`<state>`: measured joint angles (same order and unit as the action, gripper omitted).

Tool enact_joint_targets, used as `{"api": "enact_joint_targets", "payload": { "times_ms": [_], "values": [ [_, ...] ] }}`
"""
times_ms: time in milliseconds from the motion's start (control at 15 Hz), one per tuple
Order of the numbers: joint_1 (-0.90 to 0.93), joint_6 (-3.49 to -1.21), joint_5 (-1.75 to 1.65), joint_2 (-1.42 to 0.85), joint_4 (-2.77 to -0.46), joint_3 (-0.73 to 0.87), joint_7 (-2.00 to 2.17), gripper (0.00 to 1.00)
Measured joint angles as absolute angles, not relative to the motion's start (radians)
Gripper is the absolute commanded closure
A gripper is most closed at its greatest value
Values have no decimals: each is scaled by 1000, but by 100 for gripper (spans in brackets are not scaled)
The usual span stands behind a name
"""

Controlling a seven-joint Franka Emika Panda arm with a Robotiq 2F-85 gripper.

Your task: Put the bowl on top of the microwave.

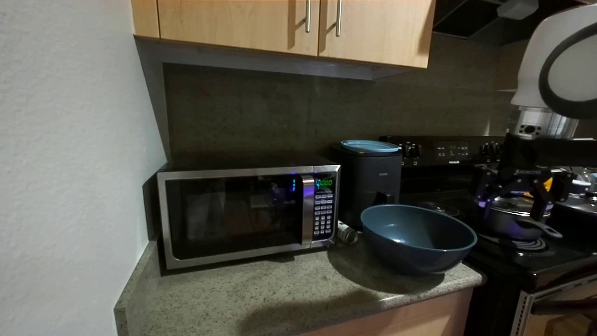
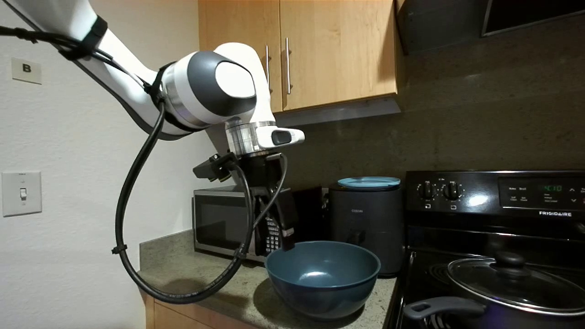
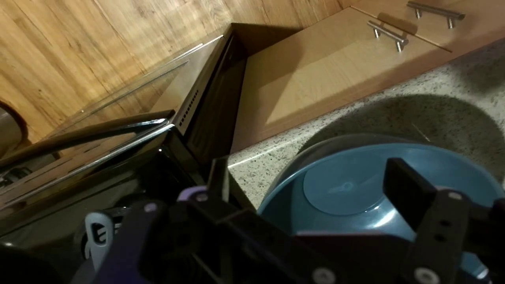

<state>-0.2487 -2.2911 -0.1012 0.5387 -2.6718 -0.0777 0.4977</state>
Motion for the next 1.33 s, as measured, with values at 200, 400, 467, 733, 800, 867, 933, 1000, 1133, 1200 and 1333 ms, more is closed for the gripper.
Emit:
{"api": "enact_joint_targets", "payload": {
  "times_ms": [200, 400, 467, 733, 800, 867, 933, 1000, 1133, 1200, 1333],
  "values": [
    [-309, -2372, -157, 479, -2672, -77, 560, 0],
    [-352, -2410, -207, 410, -2667, -63, 585, 0],
    [-352, -2410, -207, 392, -2662, -54, 584, 0],
    [-350, -2409, -207, 371, -2650, -49, 584, 0],
    [-348, -2409, -207, 371, -2650, -48, 584, 0],
    [-346, -2410, -206, 370, -2649, -46, 588, 0],
    [-344, -2411, -204, 365, -2645, -44, 598, 0],
    [-340, -2412, -200, 353, -2635, -41, 613, 0],
    [-332, -2413, -195, 304, -2598, -36, 654, 0],
    [-328, -2417, -194, 270, -2576, -32, 674, 0],
    [-319, -2431, -195, 193, -2524, -21, 714, 0]
  ]
}}
